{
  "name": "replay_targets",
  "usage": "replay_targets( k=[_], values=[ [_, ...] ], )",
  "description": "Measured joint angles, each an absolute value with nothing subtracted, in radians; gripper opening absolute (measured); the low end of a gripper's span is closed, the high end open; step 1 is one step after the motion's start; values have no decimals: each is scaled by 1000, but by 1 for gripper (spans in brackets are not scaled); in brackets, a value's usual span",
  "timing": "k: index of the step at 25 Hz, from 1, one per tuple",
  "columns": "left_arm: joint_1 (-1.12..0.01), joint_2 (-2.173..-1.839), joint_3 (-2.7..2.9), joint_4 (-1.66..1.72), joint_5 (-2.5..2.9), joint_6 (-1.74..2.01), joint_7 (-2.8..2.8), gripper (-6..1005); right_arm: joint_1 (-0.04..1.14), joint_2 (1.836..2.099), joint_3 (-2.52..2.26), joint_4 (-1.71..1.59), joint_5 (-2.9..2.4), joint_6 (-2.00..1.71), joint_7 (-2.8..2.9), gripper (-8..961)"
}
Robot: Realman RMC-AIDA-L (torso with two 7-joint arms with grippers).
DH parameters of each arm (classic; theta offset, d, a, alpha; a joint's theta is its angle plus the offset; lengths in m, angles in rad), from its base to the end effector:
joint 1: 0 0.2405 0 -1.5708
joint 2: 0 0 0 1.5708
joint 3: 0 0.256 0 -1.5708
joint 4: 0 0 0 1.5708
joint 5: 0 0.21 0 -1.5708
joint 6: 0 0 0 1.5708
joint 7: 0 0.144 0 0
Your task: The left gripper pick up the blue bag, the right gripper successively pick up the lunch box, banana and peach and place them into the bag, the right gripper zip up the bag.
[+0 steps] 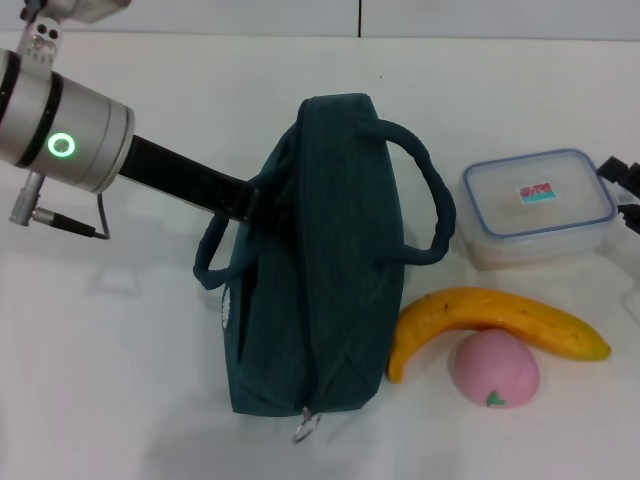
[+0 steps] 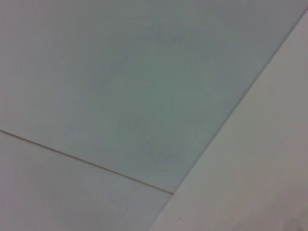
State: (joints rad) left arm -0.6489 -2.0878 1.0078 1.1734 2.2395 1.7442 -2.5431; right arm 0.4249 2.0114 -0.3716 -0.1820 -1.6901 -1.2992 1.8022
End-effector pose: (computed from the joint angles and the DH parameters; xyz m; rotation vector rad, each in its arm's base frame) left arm -0.1690 0.3478 0.0201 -2.7564 -1.4239 -0.1068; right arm 0.3487 0.3101 0.0048 -1.6427 1.7528 1.2814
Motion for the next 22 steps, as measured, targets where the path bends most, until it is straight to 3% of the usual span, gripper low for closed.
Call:
replay_targets(
  k=[6, 11, 16, 22],
  values=[
    [-644, -2088, 1008, 1173, 2239, 1744, -2543, 51, 443, 2013, -362, -160, -1642, -1295, 1804, 610],
    [-641, -2088, 1008, 1173, 2240, 1744, -2543, 51, 443, 2014, -367, -135, -1617, -1295, 1804, 830],
    [-642, -2088, 1008, 1173, 2240, 1744, -2543, 51, 446, 2014, -374, -112, -1625, -1291, 1805, 867],
    [-645, -2088, 1008, 1173, 2240, 1744, -2541, 51, 445, 2018, -374, -105, -1626, -1297, 1805, 837]
  ],
)
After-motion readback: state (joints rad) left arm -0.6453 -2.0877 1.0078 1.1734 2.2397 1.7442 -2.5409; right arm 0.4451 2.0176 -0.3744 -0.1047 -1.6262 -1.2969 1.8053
